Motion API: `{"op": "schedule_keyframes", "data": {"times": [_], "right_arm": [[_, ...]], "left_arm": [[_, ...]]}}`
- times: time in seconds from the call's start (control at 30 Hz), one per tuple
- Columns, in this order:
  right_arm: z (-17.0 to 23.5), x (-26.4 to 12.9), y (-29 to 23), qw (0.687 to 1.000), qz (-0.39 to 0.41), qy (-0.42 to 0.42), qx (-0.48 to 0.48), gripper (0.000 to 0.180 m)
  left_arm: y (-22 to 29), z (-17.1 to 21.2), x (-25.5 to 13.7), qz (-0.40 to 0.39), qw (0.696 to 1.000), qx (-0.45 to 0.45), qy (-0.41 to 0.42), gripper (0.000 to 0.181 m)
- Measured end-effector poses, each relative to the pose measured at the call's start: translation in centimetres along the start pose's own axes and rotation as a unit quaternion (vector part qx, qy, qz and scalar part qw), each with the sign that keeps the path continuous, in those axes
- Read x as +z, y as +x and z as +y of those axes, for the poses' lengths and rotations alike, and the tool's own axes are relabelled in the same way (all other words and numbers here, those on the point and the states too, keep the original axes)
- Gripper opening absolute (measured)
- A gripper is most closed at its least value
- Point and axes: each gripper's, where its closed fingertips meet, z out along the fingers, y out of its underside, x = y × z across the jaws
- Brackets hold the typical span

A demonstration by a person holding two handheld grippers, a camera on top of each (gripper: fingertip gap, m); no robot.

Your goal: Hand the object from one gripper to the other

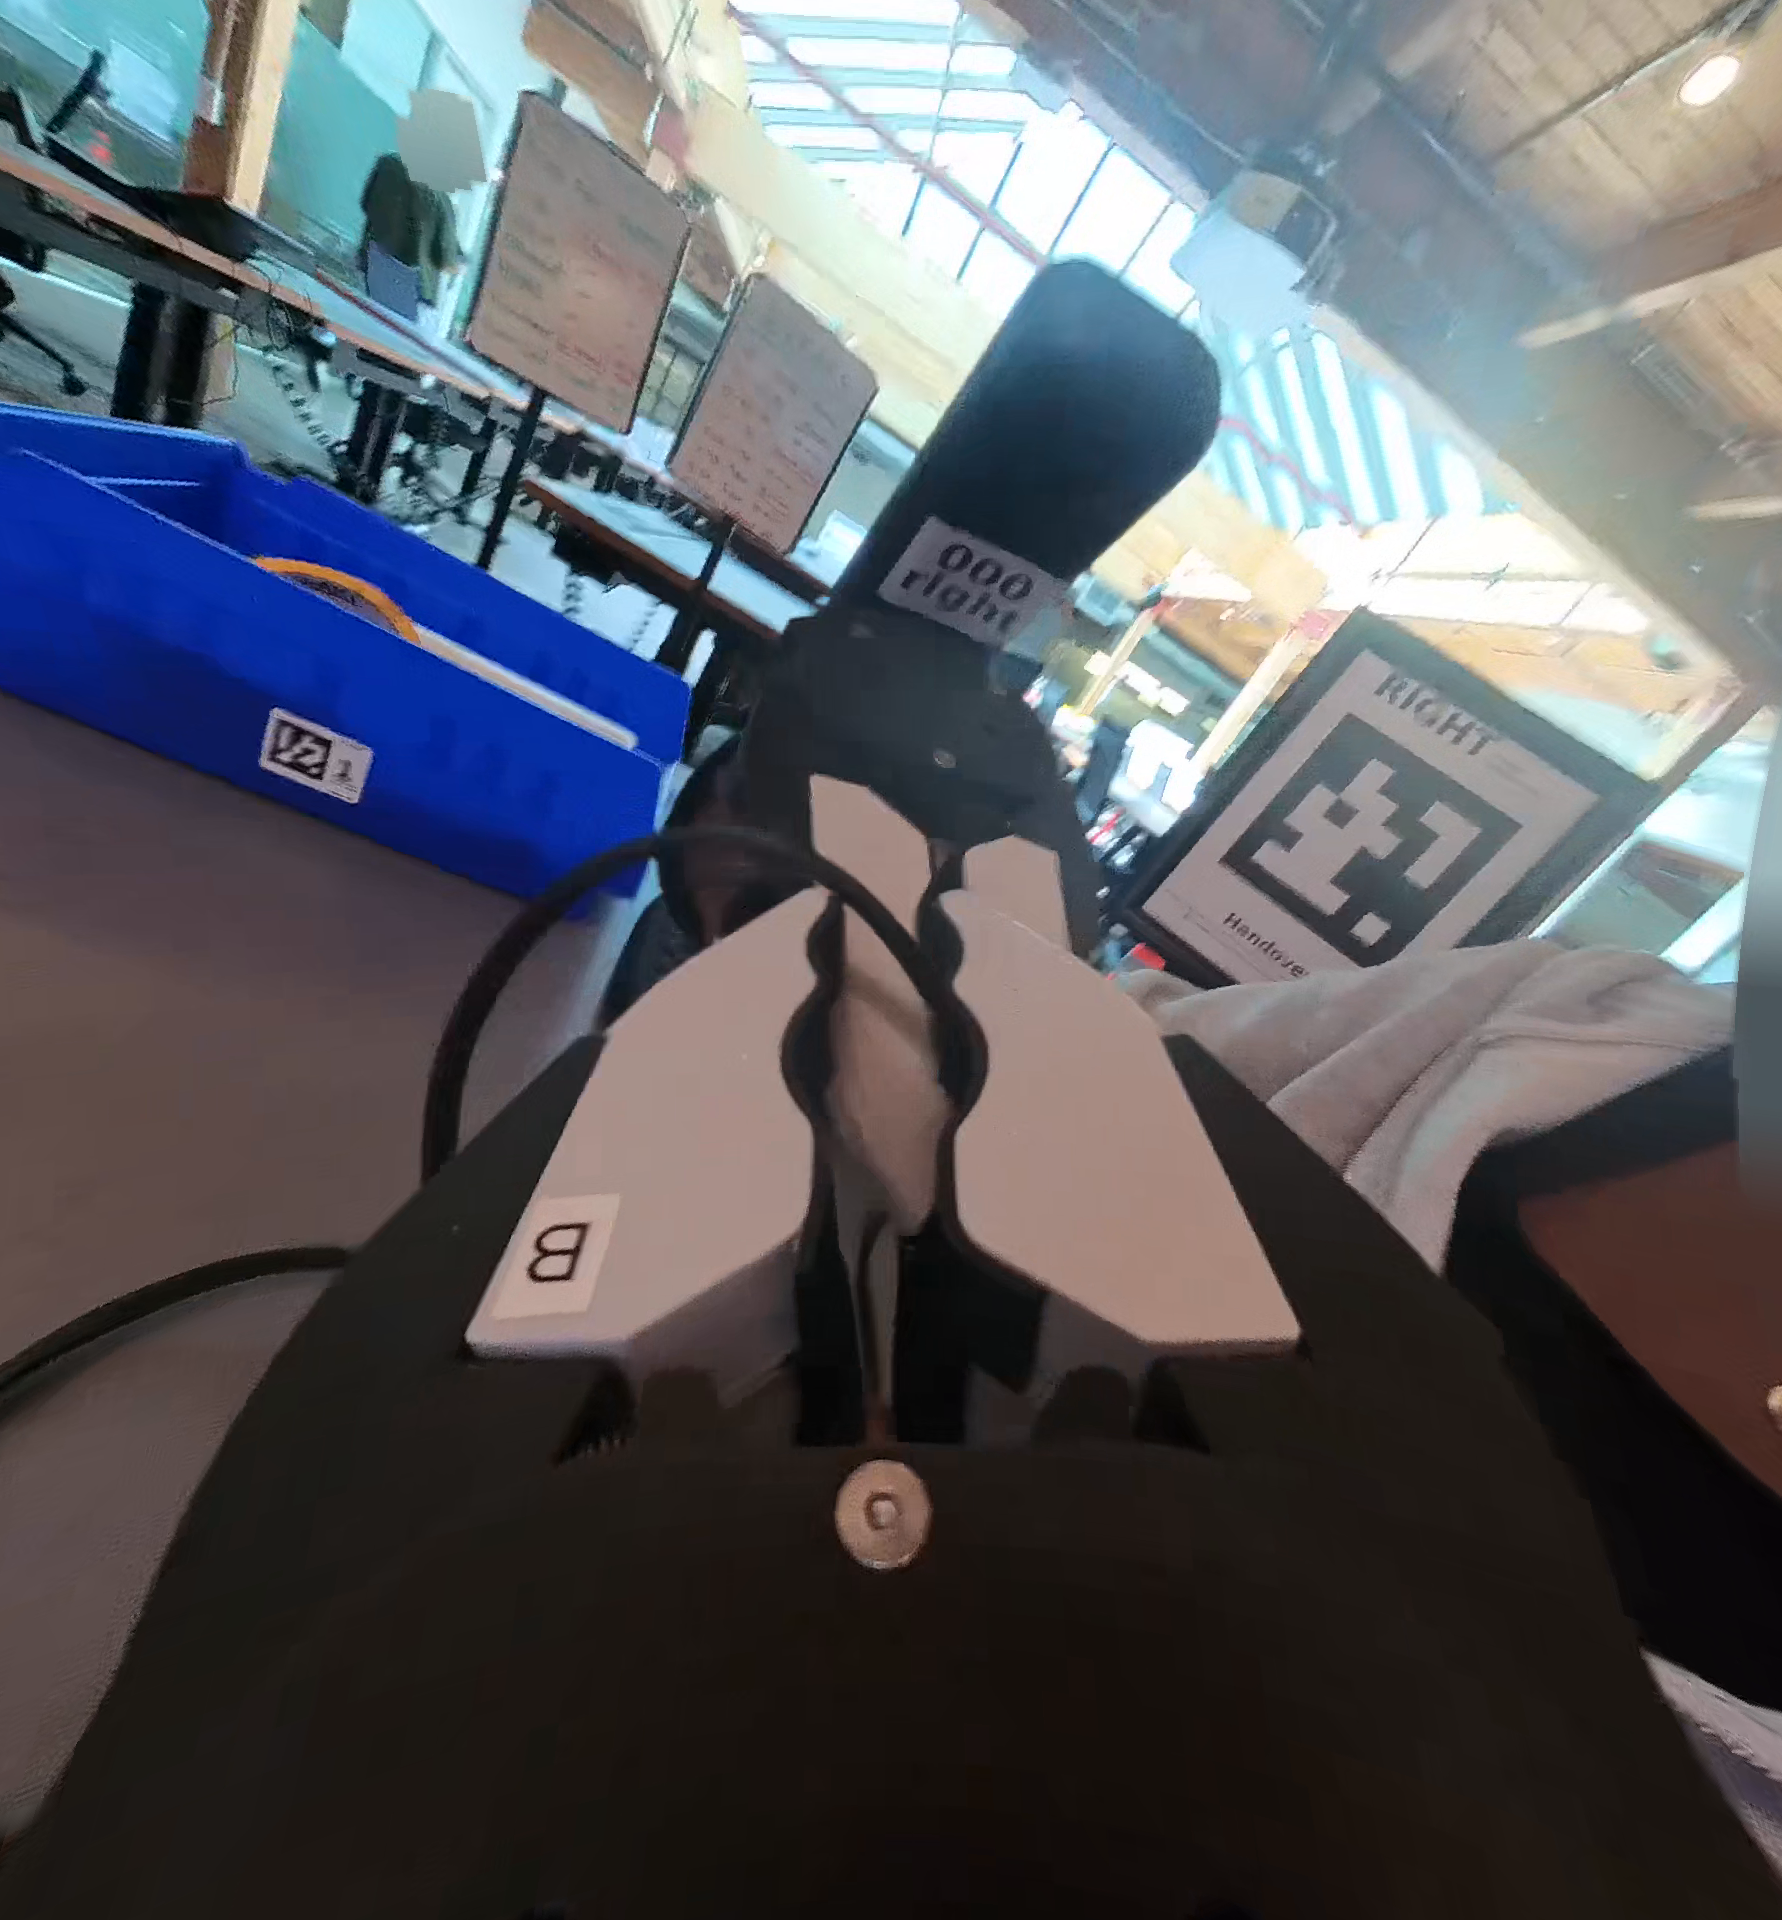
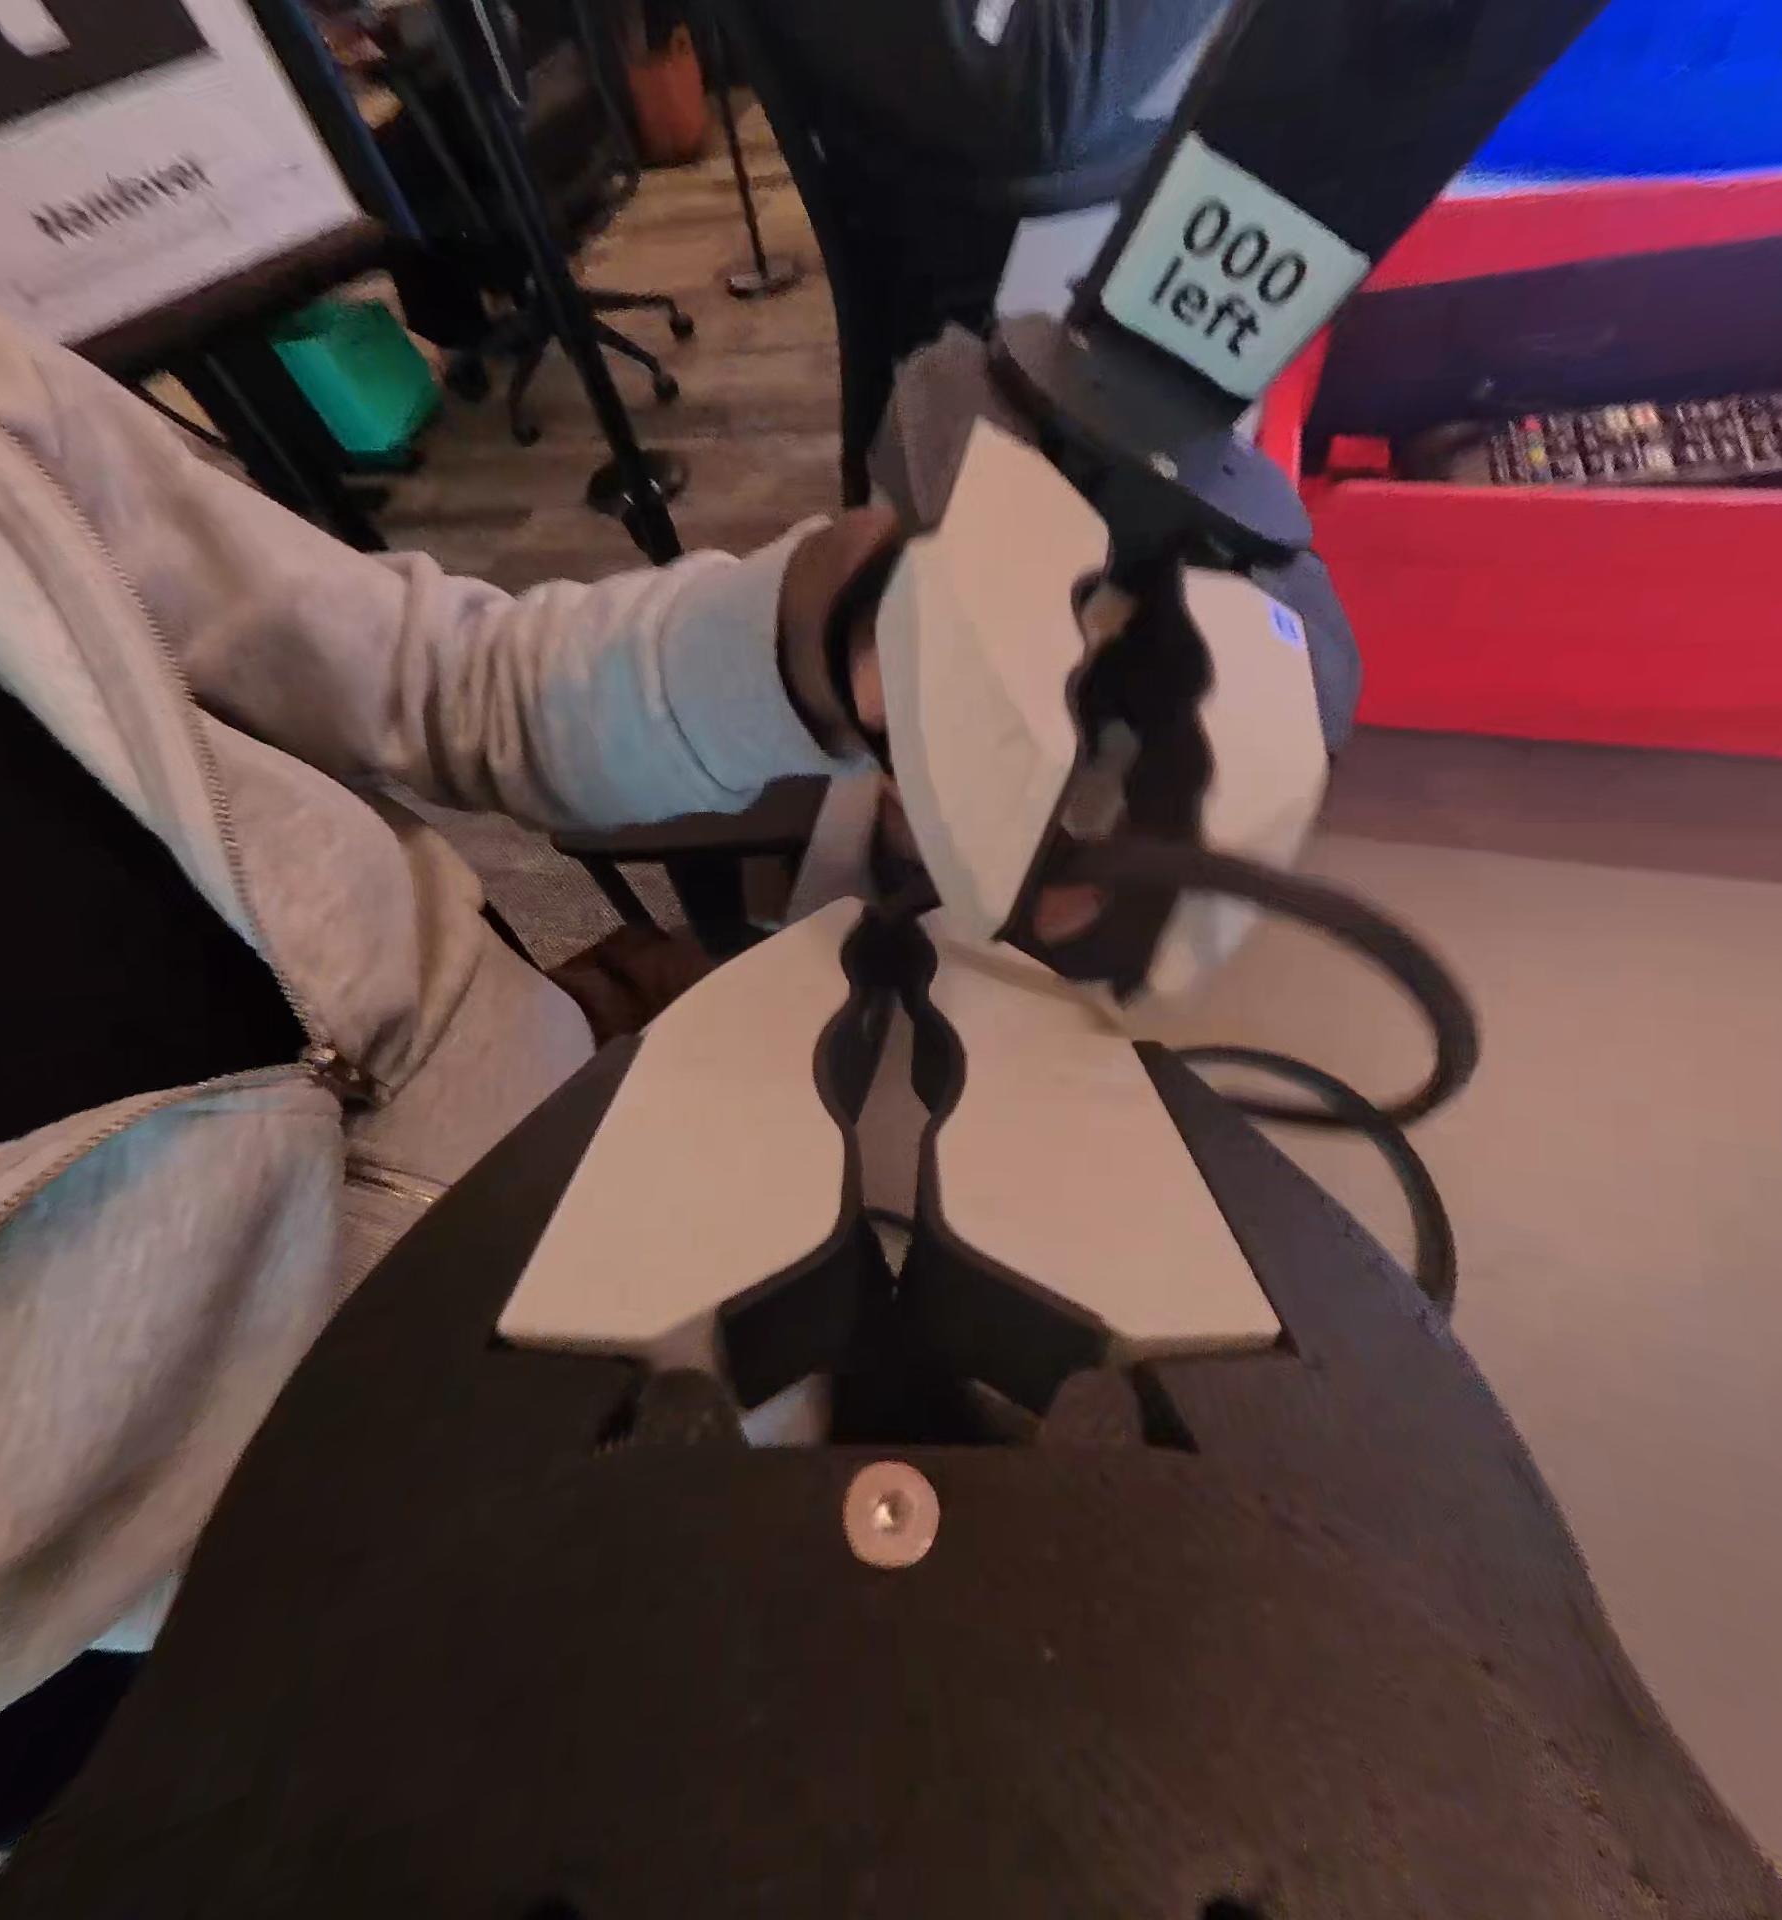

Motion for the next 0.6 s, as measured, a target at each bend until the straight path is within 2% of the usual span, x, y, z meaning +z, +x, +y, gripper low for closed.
{"op": "schedule_keyframes", "data": {"times": [0.07,0.17,0.33,0.4,0.47,0.5,0.53,0.6], "right_arm": [[0.9,0.2,0.7,0.999,0.029,-0.023,-0.003,0.004],[1.8,0.7,0.5,0.999,0.036,-0.028,-0.004,0.003],[5.4,2.1,-0.3,0.995,0.041,-0.086,-0.017,0.004],[5.7,2.5,0.1,0.994,0.064,-0.080,-0.023,0.004],[4.6,2.0,0.8,0.995,0.087,-0.040,-0.028,0.004],[3.9,1.6,1.1,0.995,0.092,-0.018,-0.028,0.004],[3.3,1.2,1.5,0.994,0.101,-0.001,-0.030,0.004],[3.0,0.3,2.6,0.991,0.129,0.002,-0.045,0.004]], "left_arm": [[0.3,-0.7,-0.4,0.013,1.000,0.003,0.027,0.005],[-0.4,-3.0,-1.7,-0.026,0.992,0.057,0.107,0.006],[-0.9,-8.3,-5.4,-0.045,0.971,0.076,0.222,0.000],[-0.8,-8.3,-5.6,-0.058,0.976,0.091,0.188,0.000],[-0.8,-7.2,-5.5,-0.075,0.982,0.097,0.141,0.002],[-0.9,-6.6,-5.7,-0.089,0.983,0.097,0.125,0.008],[-1.2,-5.9,-6.0,-0.112,0.983,0.093,0.111,0.021],[-2.0,-4.1,-6.5,-0.154,0.982,0.071,0.089,0.038]]}}
